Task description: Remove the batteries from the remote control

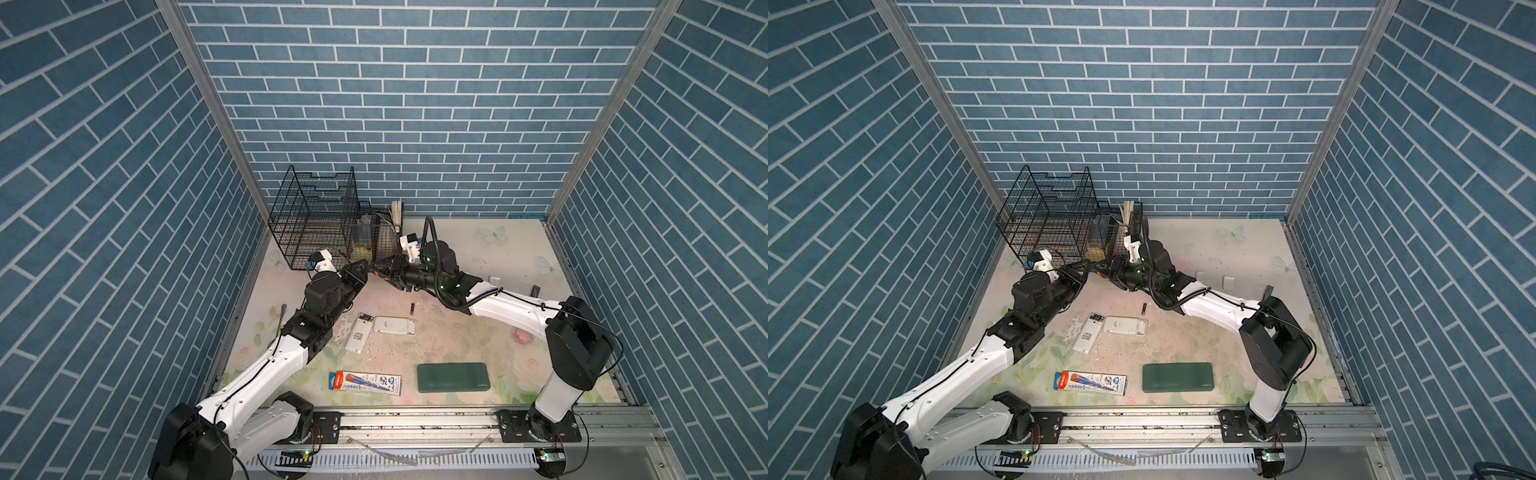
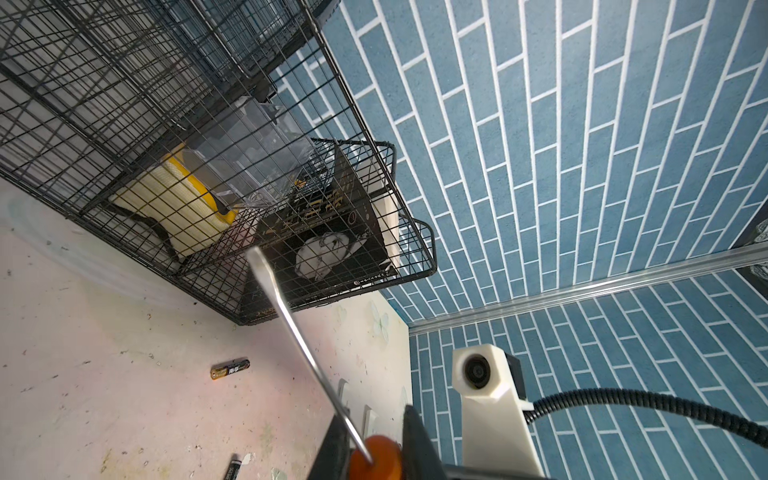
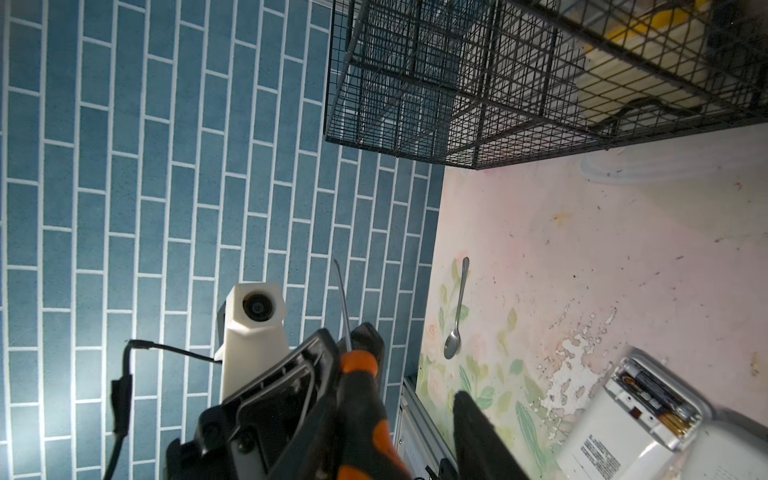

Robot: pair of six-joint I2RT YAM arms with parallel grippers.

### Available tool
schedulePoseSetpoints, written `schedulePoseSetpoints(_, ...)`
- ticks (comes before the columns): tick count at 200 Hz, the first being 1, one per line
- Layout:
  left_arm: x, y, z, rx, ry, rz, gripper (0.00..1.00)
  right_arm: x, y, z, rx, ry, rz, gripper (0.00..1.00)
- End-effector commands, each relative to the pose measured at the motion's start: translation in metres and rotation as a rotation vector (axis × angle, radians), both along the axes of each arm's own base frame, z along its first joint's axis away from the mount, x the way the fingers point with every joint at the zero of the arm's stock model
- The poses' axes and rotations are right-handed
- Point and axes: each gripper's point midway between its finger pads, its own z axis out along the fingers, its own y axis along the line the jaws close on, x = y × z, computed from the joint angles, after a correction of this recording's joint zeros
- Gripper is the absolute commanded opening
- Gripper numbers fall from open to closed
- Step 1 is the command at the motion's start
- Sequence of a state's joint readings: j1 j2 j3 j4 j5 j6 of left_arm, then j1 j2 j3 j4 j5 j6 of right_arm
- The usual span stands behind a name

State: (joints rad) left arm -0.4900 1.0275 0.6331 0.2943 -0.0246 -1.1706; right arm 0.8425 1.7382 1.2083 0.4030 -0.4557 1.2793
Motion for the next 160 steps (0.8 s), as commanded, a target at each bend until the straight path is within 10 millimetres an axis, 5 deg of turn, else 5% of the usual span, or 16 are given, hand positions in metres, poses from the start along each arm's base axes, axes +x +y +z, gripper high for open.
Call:
schedulePoseSetpoints(1, -0.003, -0.005, 0.003, -0.007, -0.015, -0.016, 0.0, 0.009, 0.011, 0.02, 0.052, -0.014, -0.016, 0.45)
schedulePoseSetpoints(58, -0.008, -0.009, -0.006, 0.002, 0.0, -0.005, 0.0, 0.013, 0.015, 0.03, 0.085, -0.016, -0.021, 0.39)
schedulePoseSetpoints(160, -0.005, 0.031, 0.008, -0.004, -0.047, 0.182, 0.0, -0.001, 0.001, 0.033, 0.079, -0.026, -0.07, 0.45)
